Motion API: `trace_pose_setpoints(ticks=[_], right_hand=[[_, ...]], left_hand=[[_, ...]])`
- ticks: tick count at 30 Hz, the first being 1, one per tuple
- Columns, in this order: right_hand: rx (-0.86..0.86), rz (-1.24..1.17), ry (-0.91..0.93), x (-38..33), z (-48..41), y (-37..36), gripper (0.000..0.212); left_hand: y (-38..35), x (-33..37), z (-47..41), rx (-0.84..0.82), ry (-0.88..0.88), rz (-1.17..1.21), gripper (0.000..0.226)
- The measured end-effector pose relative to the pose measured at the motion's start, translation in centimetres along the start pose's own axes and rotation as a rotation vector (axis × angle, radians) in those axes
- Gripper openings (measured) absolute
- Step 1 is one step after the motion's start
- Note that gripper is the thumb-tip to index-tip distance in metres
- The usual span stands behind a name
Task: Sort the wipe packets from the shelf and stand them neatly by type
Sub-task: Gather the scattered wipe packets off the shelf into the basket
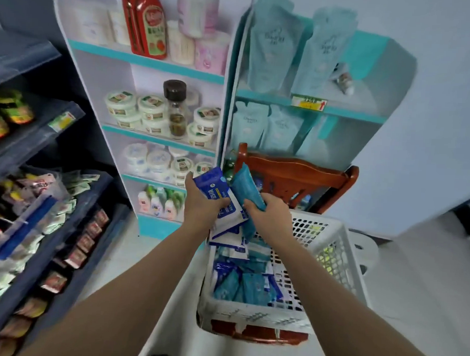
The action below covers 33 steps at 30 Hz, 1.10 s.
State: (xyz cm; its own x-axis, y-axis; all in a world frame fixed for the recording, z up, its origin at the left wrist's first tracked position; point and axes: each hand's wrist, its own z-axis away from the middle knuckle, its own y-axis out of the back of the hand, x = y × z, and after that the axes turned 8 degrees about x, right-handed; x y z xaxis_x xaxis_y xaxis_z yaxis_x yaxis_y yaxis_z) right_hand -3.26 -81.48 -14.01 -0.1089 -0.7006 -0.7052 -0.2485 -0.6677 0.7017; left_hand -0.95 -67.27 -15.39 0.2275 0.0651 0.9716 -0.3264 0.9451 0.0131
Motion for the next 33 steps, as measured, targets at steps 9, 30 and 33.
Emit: trace_pose_setpoints(ticks=[9, 30, 33], right_hand=[[-0.300, 0.135, -0.212, 11.4, -2.0, -2.6, 0.028], [-0.772, 0.409, -0.353, 30.2, -3.3, -19.2, 0.083], [-0.795, 0.531, -0.349, 32.6, -3.7, -19.1, 0.069]], left_hand=[[-7.3, -10.8, -3.1, -0.284, 0.083, -0.391, 0.107], [-10.7, -32.8, -8.2, -0.809, -0.148, -1.651, 0.074], [-10.0, -34.3, -8.3, -0.838, -0.161, -1.696, 0.076]])
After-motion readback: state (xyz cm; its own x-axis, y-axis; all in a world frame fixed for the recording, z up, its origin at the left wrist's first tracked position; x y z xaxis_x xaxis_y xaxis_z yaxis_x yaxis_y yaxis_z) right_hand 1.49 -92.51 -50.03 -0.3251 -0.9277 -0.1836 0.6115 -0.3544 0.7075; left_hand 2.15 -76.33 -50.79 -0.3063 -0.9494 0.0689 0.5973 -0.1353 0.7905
